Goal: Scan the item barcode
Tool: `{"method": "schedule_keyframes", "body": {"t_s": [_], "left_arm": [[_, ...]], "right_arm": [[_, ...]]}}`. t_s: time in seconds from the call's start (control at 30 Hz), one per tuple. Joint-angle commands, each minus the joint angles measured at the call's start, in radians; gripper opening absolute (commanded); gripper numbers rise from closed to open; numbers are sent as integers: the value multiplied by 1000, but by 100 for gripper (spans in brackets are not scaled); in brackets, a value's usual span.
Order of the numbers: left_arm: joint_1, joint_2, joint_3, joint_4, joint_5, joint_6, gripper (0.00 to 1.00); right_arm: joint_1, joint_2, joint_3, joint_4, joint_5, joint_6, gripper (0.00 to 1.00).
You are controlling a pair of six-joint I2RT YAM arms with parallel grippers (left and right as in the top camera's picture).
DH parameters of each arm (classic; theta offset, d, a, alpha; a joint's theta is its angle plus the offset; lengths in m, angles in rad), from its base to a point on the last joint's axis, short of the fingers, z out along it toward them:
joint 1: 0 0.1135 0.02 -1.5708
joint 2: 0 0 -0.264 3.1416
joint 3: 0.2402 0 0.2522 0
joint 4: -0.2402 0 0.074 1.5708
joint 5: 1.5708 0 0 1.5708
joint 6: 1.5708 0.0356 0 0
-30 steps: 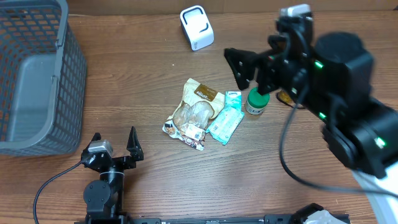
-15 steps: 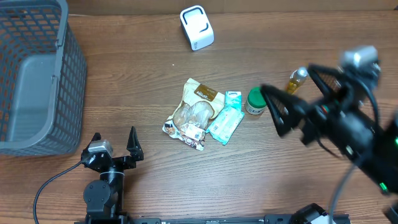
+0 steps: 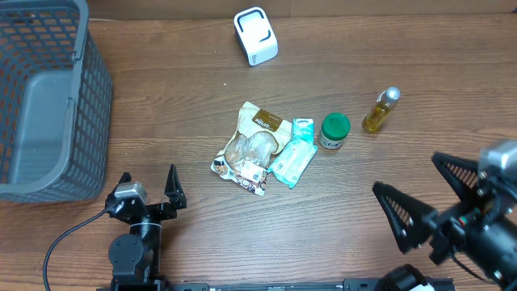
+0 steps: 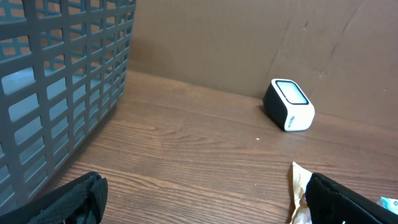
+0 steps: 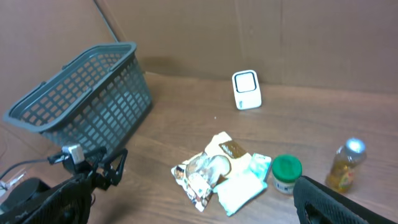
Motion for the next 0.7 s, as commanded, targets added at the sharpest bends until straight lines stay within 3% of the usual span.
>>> {"method": "schedule_keyframes", "body": {"t_s": [0.0,0.3,0.67], "left_arm": [[6,-12,-3,1,8,23,100],[6,-12,-3,1,8,23,100],[6,-12,-3,1,8,23,100]], "right_arm": [[-35,-27,3,-28,8,-1,100],[-146,-91,-64,-95,42,-6,100],[-212,-234,-435,-28,71,-8,100]]}}
